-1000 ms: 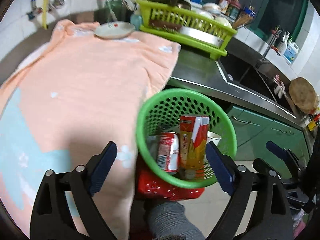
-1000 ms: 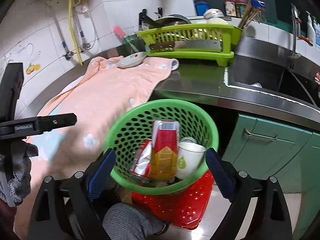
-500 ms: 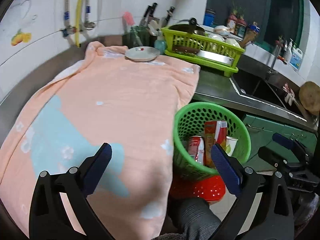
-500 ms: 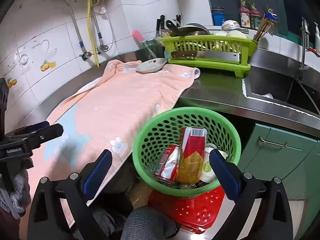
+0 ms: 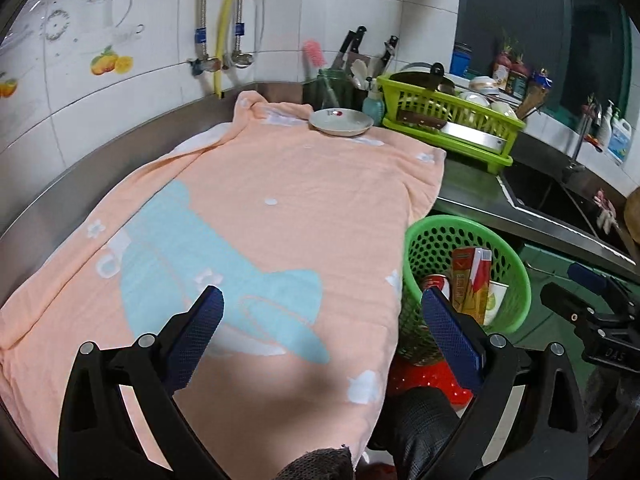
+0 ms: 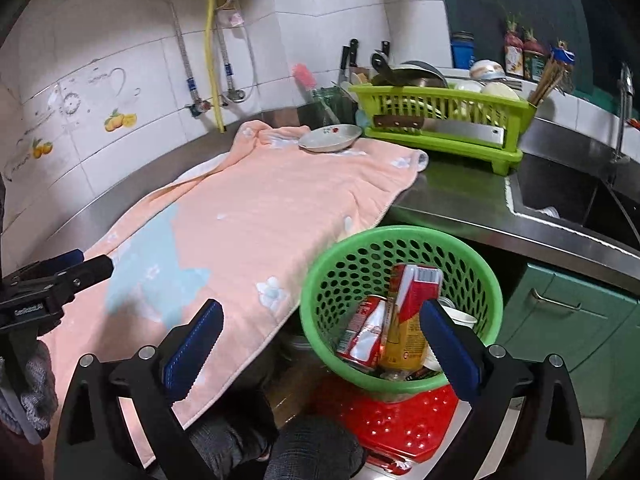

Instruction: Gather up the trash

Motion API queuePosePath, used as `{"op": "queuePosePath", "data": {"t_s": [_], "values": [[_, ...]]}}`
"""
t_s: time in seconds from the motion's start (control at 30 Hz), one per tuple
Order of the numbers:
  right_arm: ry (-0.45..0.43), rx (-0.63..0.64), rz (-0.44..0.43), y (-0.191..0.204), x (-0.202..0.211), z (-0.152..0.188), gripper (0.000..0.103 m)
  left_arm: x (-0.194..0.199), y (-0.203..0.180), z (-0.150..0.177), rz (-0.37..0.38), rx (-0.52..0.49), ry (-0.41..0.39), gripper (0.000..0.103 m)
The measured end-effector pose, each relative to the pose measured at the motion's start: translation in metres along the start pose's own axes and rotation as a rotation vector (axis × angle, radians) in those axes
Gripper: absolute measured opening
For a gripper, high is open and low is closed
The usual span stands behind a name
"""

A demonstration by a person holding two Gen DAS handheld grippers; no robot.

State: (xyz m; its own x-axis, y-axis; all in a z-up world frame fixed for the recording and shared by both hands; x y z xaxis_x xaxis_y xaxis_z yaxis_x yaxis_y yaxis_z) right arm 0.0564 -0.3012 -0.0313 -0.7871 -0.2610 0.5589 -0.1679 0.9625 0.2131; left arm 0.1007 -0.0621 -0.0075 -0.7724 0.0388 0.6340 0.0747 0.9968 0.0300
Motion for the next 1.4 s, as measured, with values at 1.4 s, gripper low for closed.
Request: {"op": "queuePosePath", "data": {"t_s": [1.4], "values": [[0.008,0.007,-0.047,0.026,-0.008,0.013,0.096,0.002,0.01,0.015,-0.011,0.01,0.0,0.098]]}}
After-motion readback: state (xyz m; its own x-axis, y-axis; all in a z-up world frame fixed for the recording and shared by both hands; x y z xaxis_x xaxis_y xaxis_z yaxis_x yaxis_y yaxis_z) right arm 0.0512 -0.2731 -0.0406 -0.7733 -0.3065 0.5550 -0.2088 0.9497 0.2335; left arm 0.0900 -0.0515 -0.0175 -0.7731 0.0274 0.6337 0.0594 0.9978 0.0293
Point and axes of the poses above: each gripper's, at about its wrist camera, not at the fingertips, and x roughly against the way its jaws point, y to its left, z to its underside, the point moved 3 cm from there along -x, roughly the way its jaws point, and after that the axes turned 9 degrees about -z, right-handed, at the moved point
